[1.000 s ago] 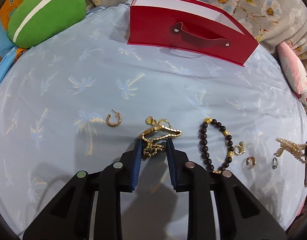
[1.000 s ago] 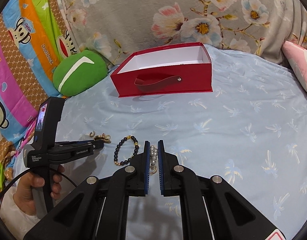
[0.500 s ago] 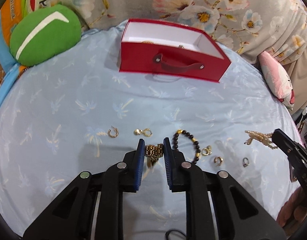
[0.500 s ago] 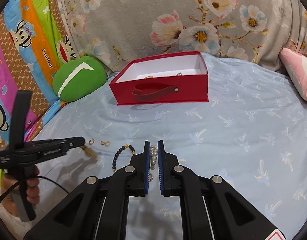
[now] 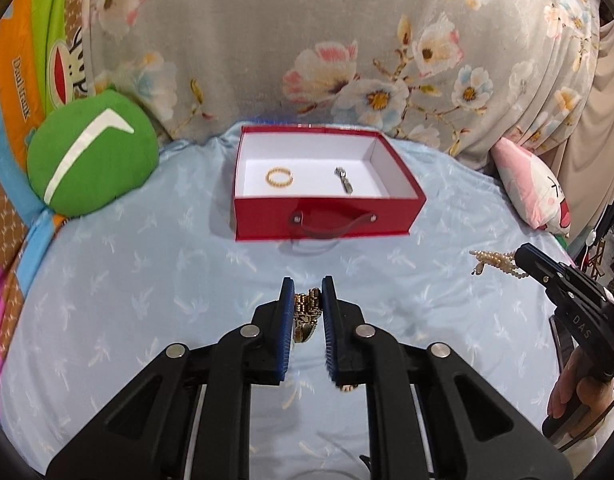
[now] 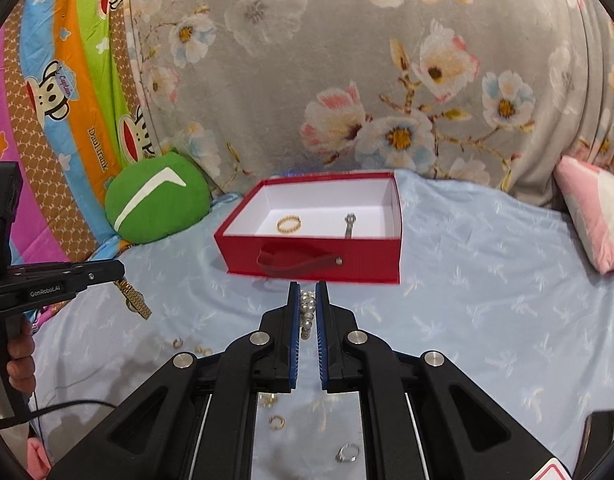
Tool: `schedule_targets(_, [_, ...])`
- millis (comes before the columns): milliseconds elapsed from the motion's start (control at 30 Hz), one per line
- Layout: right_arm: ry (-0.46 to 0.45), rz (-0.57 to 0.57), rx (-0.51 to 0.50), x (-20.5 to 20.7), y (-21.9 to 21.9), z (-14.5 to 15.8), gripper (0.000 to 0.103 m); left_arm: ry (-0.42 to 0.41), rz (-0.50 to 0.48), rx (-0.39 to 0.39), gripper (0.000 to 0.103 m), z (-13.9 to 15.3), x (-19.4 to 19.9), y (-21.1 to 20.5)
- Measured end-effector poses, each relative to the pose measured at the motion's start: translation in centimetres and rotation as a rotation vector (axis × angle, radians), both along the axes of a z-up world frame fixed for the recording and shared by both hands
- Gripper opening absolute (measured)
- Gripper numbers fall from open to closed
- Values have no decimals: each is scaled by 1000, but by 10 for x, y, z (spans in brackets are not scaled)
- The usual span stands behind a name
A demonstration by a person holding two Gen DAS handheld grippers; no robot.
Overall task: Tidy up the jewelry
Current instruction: 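Carry the pearls and gold chain into the red box and open both tools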
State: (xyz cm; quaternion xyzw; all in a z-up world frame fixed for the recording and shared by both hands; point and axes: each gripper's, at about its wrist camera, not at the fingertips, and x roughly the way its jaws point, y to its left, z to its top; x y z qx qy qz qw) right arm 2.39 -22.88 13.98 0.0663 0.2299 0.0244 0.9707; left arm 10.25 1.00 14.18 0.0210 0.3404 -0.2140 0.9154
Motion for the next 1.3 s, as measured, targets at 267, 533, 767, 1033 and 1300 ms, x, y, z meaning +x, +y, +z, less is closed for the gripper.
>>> schedule_targets(267, [-45, 2, -27, 43, -14, 44, 7, -62, -4, 3, 13, 47, 44, -18])
schedule_targets(533, [-3, 6, -10, 125, -27, 53, 7, -31, -2, -16, 13, 61, 111, -42])
schedule_targets(767, [57, -4, 21, 202, -43, 36, 7, -6, 18, -26, 13, 53, 181, -68])
schedule_targets(1033, [102, -29, 14, 272, -55, 17, 7, 30, 26, 4, 13, 30, 259, -95])
schedule_targets(1300, [182, -56, -18, 333, -61, -20, 7, 83, 56, 45, 13, -10, 318, -111])
